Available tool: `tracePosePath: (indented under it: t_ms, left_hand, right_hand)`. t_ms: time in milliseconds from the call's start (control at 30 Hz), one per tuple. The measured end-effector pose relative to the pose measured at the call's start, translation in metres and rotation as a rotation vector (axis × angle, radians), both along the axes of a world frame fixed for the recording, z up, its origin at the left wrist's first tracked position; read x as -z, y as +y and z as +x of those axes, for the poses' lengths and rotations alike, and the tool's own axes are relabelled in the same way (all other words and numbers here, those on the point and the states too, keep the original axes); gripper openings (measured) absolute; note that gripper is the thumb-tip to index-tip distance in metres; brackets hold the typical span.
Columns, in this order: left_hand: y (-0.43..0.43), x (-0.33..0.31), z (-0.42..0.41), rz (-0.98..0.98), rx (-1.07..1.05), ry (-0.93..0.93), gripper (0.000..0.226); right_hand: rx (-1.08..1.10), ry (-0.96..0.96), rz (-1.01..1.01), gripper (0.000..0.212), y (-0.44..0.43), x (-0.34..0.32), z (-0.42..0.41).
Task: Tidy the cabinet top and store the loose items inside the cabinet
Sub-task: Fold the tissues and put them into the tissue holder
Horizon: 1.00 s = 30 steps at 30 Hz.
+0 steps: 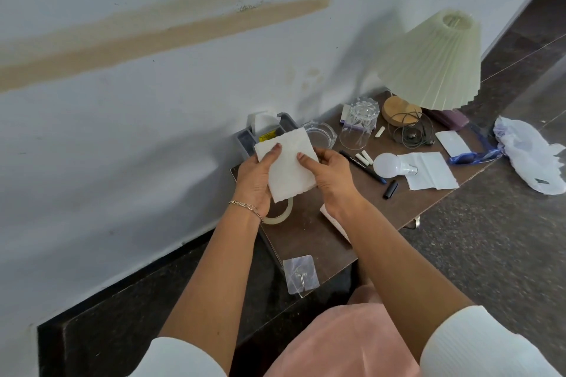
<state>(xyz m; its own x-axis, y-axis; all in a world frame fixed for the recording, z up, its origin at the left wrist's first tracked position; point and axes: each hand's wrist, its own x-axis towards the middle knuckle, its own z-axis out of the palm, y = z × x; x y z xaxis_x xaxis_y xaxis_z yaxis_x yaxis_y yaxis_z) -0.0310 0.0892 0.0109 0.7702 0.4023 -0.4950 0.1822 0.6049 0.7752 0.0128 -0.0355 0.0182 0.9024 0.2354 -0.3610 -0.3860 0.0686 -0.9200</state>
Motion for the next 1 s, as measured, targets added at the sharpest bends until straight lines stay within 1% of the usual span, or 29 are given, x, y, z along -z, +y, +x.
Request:
tracePosePath:
  t_ms: [67,100,167,267,367,400,467,533,600,667,700,767,833,900,1000]
  left_hand:
    - [-0.001,0.001,-0.001,0.021,0.037,-0.012,0.039]
    - [-0.002,0.002,-0.001,0.032,0.043,-0.01,0.039]
    - [-0.004,0.005,0.0,0.036,0.039,0.006,0.036]
    - [-0.006,0.006,0.001,0.025,0.042,0.02,0.028]
    - [-0.009,0.002,0.005,0.014,0.018,0.019,0.025]
    - [-0.011,0.001,0.006,-0.022,0.005,0.01,0.026]
    - [-0.013,-0.003,0.009,-0.156,0.0,-0.032,0.035]
    - [-0.011,-0.003,0.011,-0.233,0.005,-0.078,0.044]
    - [-0.008,0.0,0.012,-0.185,0.014,-0.091,0.039]
    - [-0.003,0.004,0.014,-0.086,0.002,-0.07,0.028]
    - [0.0,0.005,0.015,-0.032,-0.001,-0.052,0.027]
    - [0.008,0.003,0.018,0.049,0.001,-0.034,0.028]
    - [0.018,0.0,0.024,0.107,-0.028,-0.037,0.022]
    - [0.03,-0.006,0.03,0.18,-0.047,-0.051,0.012]
    - [0.044,-0.017,0.042,0.292,0.04,-0.097,0.009]
  right_hand:
    - [0.006,-0.052,-0.024,0.013,0.001,-0.002,0.003]
    - [0.012,-0.089,-0.055,0.01,0.002,-0.002,0.005]
    - [0.028,-0.166,-0.142,0.01,0.004,0.0,0.008]
    - [0.025,-0.274,-0.301,0.017,0.008,0.002,0.012]
    - [-0.005,-0.375,-0.394,0.014,0.012,0.004,0.01]
    - [-0.03,-0.407,-0.411,0.014,0.014,0.004,0.009]
    - [-0.104,-0.459,-0.418,0.018,0.018,0.005,0.005]
    - [-0.205,-0.485,-0.403,0.029,0.022,0.006,-0.002]
    - [-0.246,-0.484,-0.376,0.034,0.023,0.008,-0.006]
    - [-0.199,-0.492,-0.351,0.026,0.023,0.01,-0.003]
    - [-0.163,-0.505,-0.363,0.022,0.022,0.011,-0.001]
    - [-0.119,-0.522,-0.422,0.022,0.021,0.011,0.006]
    - [-0.133,-0.512,-0.46,0.024,0.021,0.012,0.017]
    - [-0.198,-0.511,-0.476,0.027,0.023,0.011,0.03]
    - [-0.341,-0.506,-0.457,0.046,0.035,0.001,0.054]
